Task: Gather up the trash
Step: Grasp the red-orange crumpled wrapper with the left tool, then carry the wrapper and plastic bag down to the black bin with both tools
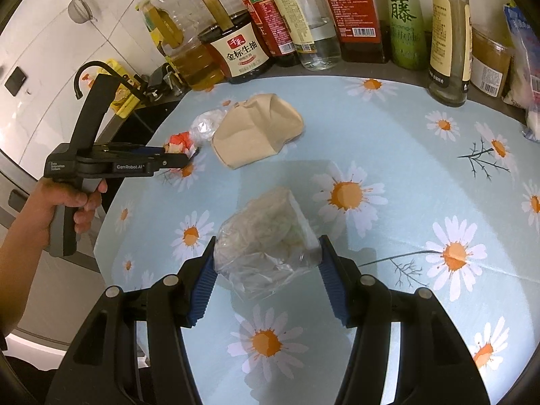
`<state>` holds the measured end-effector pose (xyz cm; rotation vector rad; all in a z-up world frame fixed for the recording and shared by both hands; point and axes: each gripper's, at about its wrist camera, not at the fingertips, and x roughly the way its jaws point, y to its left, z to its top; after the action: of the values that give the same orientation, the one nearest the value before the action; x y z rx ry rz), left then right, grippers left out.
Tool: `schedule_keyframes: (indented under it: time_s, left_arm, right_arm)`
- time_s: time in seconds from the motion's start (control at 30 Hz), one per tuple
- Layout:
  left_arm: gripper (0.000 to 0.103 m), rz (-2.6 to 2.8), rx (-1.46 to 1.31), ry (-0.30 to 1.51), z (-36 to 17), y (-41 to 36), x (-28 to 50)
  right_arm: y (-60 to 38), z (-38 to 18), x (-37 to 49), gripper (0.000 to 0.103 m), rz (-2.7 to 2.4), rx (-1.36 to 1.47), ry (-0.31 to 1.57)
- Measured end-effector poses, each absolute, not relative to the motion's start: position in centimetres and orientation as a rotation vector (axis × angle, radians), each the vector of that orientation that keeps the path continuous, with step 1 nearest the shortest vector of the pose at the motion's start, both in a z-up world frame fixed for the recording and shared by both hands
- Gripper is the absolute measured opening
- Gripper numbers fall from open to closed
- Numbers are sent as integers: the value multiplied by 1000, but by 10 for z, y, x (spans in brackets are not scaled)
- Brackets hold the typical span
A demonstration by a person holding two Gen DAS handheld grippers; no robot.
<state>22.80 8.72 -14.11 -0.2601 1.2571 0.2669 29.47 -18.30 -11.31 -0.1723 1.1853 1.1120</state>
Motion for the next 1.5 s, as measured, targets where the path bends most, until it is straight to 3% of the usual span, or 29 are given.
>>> schedule_keyframes:
  time_s: [0.4,1.5]
  left_arm:
    - [42,212,-268,1212,-126,86,201]
    - [42,69,-379,1133,-96,40,35]
  right_arm:
    - [-181,-102,266,58,1091,-177,1168]
    - [-158,-82,129,58,1099,-226,1160]
